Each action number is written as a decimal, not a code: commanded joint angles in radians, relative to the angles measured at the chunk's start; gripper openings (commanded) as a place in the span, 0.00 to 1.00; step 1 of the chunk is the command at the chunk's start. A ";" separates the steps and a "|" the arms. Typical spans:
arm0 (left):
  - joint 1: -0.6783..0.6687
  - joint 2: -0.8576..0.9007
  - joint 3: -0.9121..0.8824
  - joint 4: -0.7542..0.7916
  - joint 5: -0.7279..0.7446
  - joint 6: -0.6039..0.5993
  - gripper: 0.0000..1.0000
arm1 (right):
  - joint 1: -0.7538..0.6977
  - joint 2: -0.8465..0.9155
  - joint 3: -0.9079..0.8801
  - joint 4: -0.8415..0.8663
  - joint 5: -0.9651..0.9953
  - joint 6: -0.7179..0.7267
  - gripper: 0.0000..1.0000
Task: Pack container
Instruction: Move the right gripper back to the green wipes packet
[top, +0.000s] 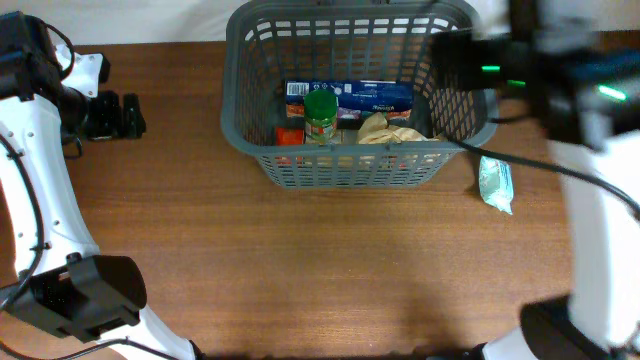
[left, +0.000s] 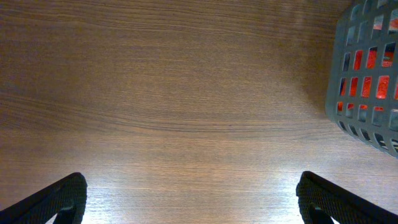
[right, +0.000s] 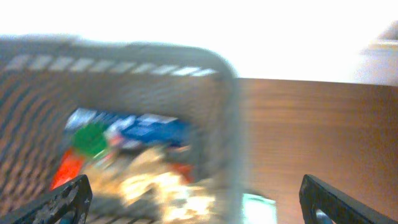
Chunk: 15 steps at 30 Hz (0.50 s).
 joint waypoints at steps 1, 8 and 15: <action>0.006 0.005 -0.006 0.000 0.011 -0.013 0.99 | -0.201 -0.082 0.010 -0.005 0.056 0.034 0.99; 0.006 0.005 -0.006 0.000 0.011 -0.013 0.99 | -0.529 -0.050 -0.146 0.015 -0.098 0.192 0.99; 0.006 0.005 -0.006 0.000 0.011 -0.013 0.99 | -0.571 0.011 -0.599 0.225 -0.202 0.240 0.99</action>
